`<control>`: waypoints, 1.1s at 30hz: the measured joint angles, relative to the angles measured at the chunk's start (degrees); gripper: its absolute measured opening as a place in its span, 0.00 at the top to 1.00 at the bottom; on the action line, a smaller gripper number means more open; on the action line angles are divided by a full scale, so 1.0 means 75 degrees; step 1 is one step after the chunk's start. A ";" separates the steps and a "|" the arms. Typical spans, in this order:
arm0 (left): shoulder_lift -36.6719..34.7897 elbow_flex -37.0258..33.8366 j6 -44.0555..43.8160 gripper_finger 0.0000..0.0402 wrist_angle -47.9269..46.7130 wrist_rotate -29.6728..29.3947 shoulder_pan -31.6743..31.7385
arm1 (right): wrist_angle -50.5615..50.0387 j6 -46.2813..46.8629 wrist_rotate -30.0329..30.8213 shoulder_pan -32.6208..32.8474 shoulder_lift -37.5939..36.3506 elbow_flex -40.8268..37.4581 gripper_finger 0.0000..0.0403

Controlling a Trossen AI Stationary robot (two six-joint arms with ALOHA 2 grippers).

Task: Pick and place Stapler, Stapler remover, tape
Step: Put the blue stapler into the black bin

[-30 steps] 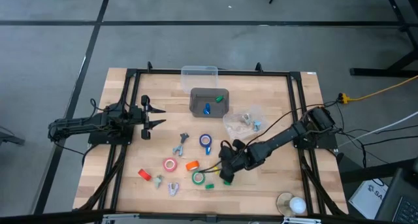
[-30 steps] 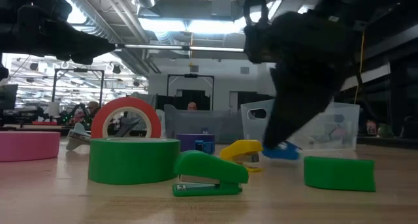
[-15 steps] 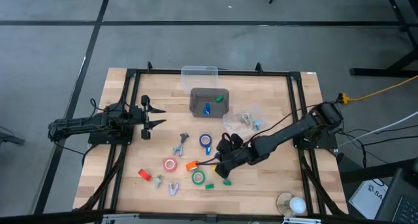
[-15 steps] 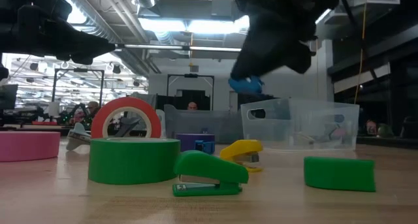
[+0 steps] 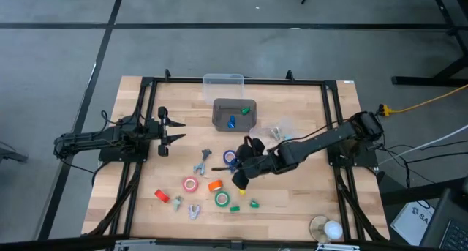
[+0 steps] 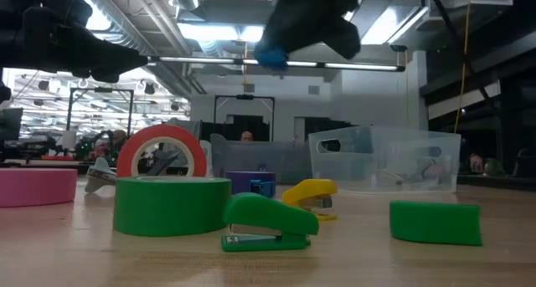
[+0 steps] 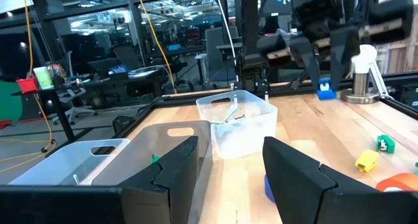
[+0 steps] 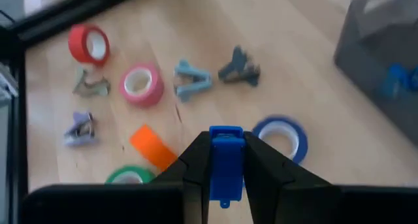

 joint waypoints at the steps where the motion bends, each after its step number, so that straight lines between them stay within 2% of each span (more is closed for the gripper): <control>1: 0.0000 0.0002 0.0000 0.58 -0.0003 0.0000 0.0003 | 0.0016 -0.0080 0.0002 -0.0067 -0.0002 0.0080 0.84; 16: 0.0000 0.0000 0.0000 0.58 0.0000 -0.0003 0.0001 | 0.0093 -0.1635 -0.0027 -0.1348 -0.0002 0.0682 0.81; 22: 0.0000 0.0001 0.0000 0.58 0.0001 -0.0001 0.0003 | -0.0283 -0.1634 -0.0060 -0.2137 0.0065 0.0682 0.84; 29: 0.0000 0.0002 0.0000 0.58 0.0002 0.0000 0.0000 | -0.0721 -0.1489 0.0118 -0.3087 0.0504 0.0682 0.79; 33: 0.0000 0.0001 0.0000 0.58 0.0000 -0.0003 0.0001 | -0.0734 -0.1056 -0.0027 -0.3518 0.0901 0.0682 0.79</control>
